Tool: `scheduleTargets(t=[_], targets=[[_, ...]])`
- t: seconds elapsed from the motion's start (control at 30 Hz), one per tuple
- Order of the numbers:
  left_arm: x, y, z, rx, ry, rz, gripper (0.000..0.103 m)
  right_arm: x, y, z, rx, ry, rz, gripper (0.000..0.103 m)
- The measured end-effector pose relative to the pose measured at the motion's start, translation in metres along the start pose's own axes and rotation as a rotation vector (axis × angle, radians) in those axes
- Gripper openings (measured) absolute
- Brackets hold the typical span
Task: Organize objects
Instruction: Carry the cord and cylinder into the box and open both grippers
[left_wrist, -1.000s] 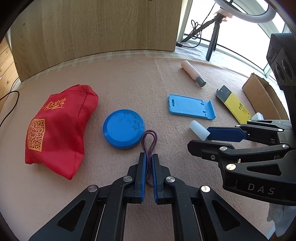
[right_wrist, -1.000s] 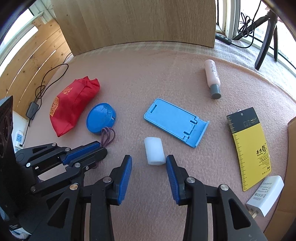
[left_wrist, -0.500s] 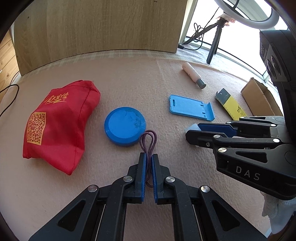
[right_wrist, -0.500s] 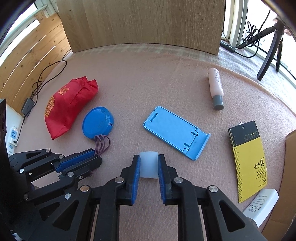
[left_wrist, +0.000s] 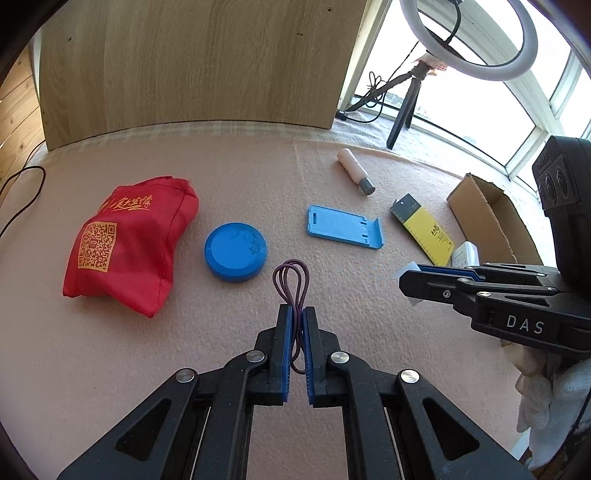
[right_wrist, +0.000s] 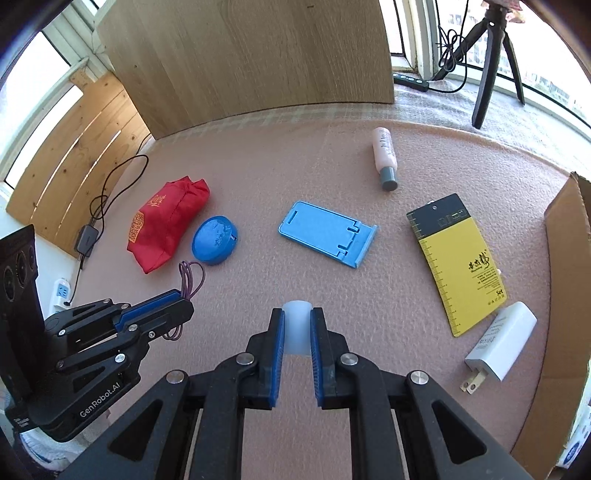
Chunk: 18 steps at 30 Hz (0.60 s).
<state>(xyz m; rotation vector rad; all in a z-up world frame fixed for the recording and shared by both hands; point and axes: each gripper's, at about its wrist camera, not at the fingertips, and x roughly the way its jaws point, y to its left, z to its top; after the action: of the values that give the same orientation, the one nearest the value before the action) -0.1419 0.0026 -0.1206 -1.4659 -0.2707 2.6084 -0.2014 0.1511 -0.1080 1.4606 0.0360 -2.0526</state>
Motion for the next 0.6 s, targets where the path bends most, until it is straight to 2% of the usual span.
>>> scheduleTargets(t=[0.13,0.3,0.6], targets=[[-0.015,-0.02,0.005,0.017,-0.028,-0.034,0.006,-0.04,-0.015,-0.012,0.028,-0.065,-0.003,0.012],[-0.025,-0.057,0.012,0.057,-0.05,-0.09,0.006,-0.089,-0.041,-0.027,0.053,-0.142,-0.06,0.012],[-0.017,-0.156,0.021,0.174,-0.049,-0.209,0.006,-0.155,-0.113,-0.062,0.186,-0.234,-0.15,0.012]])
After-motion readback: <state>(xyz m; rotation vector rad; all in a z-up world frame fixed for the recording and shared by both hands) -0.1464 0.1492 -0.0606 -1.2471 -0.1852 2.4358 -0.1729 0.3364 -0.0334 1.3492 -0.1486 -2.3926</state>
